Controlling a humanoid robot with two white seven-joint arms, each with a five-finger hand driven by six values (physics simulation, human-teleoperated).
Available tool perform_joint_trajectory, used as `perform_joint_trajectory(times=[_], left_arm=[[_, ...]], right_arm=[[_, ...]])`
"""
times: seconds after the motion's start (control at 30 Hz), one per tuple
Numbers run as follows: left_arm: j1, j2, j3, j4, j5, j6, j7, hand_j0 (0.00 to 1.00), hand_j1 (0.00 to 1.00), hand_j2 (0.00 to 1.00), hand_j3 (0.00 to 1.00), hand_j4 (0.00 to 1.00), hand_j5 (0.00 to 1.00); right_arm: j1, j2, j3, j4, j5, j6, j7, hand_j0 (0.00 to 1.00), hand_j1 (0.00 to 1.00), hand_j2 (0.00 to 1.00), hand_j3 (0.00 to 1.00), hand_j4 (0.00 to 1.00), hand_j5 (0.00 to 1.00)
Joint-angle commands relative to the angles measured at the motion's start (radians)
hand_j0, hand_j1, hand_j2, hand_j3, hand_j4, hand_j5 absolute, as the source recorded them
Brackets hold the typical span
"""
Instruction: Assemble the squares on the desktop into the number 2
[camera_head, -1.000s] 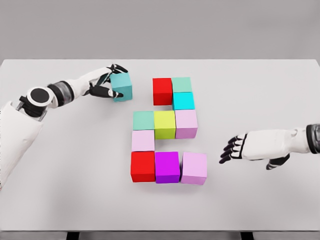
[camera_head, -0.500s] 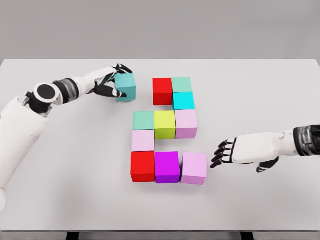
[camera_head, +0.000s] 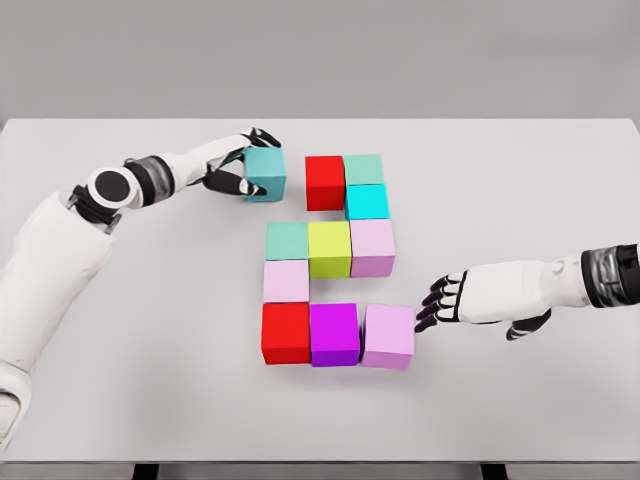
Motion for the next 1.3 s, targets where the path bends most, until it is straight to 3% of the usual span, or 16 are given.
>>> perform_joint_trajectory(times=[0.0, 0.33, 0.37, 0.43, 0.5, 0.83, 0.97, 1.1, 1.17, 1.27], left_arm=[[0.000, -0.009, 0.001, 0.003, -0.007, -0.017, 0.001, 0.36, 0.36, 0.36, 0.36, 0.36, 0.36], [0.000, -0.007, 0.001, 0.003, -0.005, -0.046, 0.001, 0.37, 0.37, 0.37, 0.37, 0.37, 0.37], [0.000, -0.007, 0.001, 0.006, -0.007, -0.046, 0.001, 0.40, 0.40, 0.40, 0.40, 0.40, 0.40], [0.000, -0.007, 0.003, 0.011, -0.007, -0.048, 0.001, 0.58, 0.58, 0.58, 0.58, 0.58, 0.58], [0.000, -0.007, 0.003, 0.013, -0.007, -0.047, 0.001, 0.69, 0.69, 0.69, 0.69, 0.69, 0.69], [0.002, -0.010, 0.003, 0.014, -0.007, -0.054, 0.003, 0.77, 0.77, 0.77, 0.77, 0.77, 0.77], [0.002, -0.013, 0.004, 0.014, -0.007, -0.054, 0.003, 0.83, 0.83, 0.83, 0.83, 0.83, 0.83], [0.002, -0.013, 0.004, 0.014, -0.007, -0.054, 0.003, 0.84, 0.84, 0.84, 0.84, 0.84, 0.84], [0.002, -0.015, 0.004, 0.014, -0.007, -0.054, 0.003, 0.85, 0.85, 0.85, 0.85, 0.85, 0.85], [0.002, -0.018, 0.006, 0.016, -0.008, -0.054, 0.003, 0.85, 0.85, 0.85, 0.85, 0.85, 0.85]], right_arm=[[0.000, 0.000, -0.002, 0.000, -0.005, 0.002, 0.000, 1.00, 1.00, 1.00, 1.00, 1.00, 1.00], [-0.011, 0.008, -0.002, 0.000, -0.005, 0.002, 0.000, 1.00, 1.00, 1.00, 1.00, 1.00, 1.00], [-0.012, 0.008, -0.002, 0.000, -0.005, 0.002, 0.000, 1.00, 1.00, 1.00, 1.00, 1.00, 1.00], [-0.012, 0.016, -0.002, 0.000, -0.005, 0.002, 0.000, 1.00, 1.00, 1.00, 1.00, 1.00, 1.00], [-0.017, 0.017, -0.002, 0.000, -0.005, 0.002, 0.000, 1.00, 1.00, 1.00, 1.00, 1.00, 1.00], [-0.026, 0.035, -0.005, 0.000, -0.005, 0.002, 0.000, 1.00, 1.00, 1.00, 1.00, 1.00, 1.00], [-0.028, 0.020, -0.045, 0.001, -0.008, 0.002, 0.000, 1.00, 1.00, 1.00, 1.00, 1.00, 1.00], [-0.025, -0.033, -0.112, 0.006, -0.024, 0.002, 0.000, 1.00, 1.00, 1.00, 1.00, 1.00, 1.00], [-0.011, -0.102, -0.189, 0.015, -0.108, 0.002, 0.000, 1.00, 1.00, 1.00, 1.00, 1.00, 1.00], [0.028, -0.205, -0.258, 0.124, -0.322, 0.002, 0.000, 1.00, 1.00, 1.00, 1.00, 1.00, 1.00]])
